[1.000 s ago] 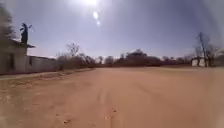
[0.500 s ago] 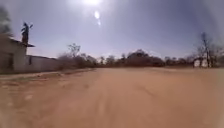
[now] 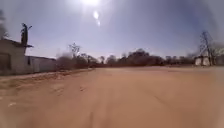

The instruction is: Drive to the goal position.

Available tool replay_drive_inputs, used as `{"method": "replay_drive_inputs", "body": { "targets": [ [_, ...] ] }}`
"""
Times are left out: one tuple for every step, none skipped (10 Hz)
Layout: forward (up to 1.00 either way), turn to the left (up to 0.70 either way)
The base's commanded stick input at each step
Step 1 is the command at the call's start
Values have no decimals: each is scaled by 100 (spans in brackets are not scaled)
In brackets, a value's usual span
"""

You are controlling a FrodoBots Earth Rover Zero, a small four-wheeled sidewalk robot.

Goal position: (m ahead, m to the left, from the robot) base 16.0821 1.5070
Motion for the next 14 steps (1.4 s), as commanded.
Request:
{"method": "replay_drive_inputs", "body": {
  "targets": [
    [85, 0],
    [85, 0],
    [85, -3],
    [85, -20],
    [85, -32],
    [85, -16],
    [85, 0],
    [85, 0],
    [85, 0],
    [85, 0],
    [85, 0],
    [85, 0],
    [85, 0],
    [85, 0]
  ]
}}
